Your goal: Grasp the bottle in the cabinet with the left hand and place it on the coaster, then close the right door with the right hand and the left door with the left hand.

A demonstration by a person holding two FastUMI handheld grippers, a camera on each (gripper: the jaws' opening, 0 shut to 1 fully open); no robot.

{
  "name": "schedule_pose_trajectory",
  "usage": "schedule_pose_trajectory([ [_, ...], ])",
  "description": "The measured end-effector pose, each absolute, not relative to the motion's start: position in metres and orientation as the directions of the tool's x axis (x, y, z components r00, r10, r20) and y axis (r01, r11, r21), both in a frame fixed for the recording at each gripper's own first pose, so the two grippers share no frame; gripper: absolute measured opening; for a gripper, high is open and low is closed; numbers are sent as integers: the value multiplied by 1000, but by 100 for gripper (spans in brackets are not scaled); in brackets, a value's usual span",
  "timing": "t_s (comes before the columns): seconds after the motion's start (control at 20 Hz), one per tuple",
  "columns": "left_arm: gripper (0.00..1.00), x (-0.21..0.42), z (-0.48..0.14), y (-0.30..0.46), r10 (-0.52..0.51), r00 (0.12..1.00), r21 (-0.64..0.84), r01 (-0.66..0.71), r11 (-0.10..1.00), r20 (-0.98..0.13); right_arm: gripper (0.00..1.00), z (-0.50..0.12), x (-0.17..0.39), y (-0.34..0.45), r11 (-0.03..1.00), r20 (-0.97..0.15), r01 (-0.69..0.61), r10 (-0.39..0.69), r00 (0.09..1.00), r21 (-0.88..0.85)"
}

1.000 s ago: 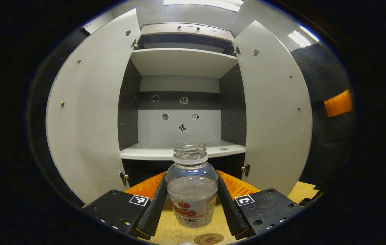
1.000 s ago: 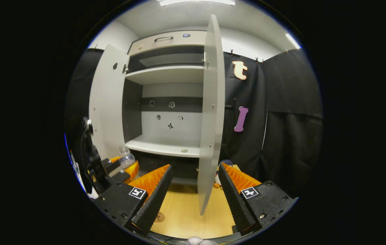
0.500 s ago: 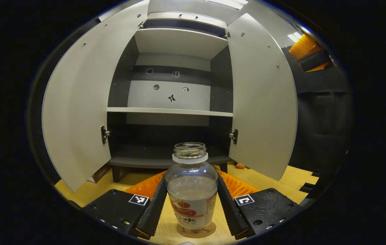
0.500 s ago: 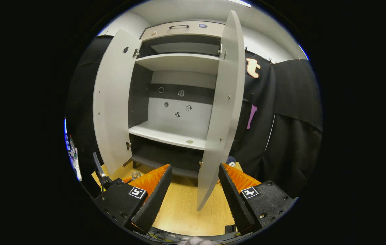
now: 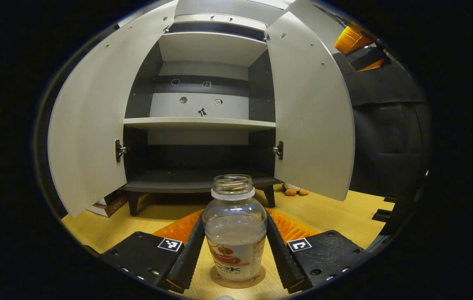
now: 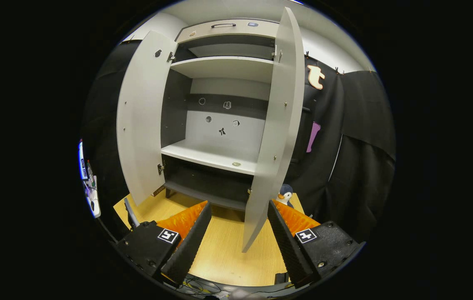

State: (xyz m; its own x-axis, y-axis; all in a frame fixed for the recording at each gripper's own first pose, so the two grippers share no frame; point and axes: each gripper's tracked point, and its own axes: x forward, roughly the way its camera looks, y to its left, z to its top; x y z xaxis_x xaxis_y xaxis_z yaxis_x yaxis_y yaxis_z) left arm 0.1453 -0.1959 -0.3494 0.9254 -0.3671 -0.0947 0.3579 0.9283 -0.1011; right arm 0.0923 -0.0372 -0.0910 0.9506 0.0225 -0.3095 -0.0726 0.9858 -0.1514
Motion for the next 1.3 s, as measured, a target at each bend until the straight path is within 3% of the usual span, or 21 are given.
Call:
schedule_pose_trajectory([
  [0.45, 79, 141, -370, -193, -373, 920, -125, 358, 925, -124, 84, -94, 85, -35, 984, -320, -87, 32, 947, -157],
  [0.6, 97, 144, -363, -185, -350, 927, -114, 337, 935, -135, 84, -92, 81, -35, 985, -313, -84, 32, 949, -153],
  [0.65, 98, 144, -357, -185, -354, 926, -113, 341, 933, -130, 84, -92, 79, -36, 985, -311, -80, 28, 950, -154],
  [0.95, 97, 153, -283, -178, -358, 931, -114, 349, 930, -71, 84, -66, 61, -39, 992, -229, -25, -5, 973, -127],
  [1.3, 97, 150, -147, -144, -337, 941, -107, 339, 935, 43, 84, -35, 21, -47, 996, -114, 69, -75, 991, -64],
])
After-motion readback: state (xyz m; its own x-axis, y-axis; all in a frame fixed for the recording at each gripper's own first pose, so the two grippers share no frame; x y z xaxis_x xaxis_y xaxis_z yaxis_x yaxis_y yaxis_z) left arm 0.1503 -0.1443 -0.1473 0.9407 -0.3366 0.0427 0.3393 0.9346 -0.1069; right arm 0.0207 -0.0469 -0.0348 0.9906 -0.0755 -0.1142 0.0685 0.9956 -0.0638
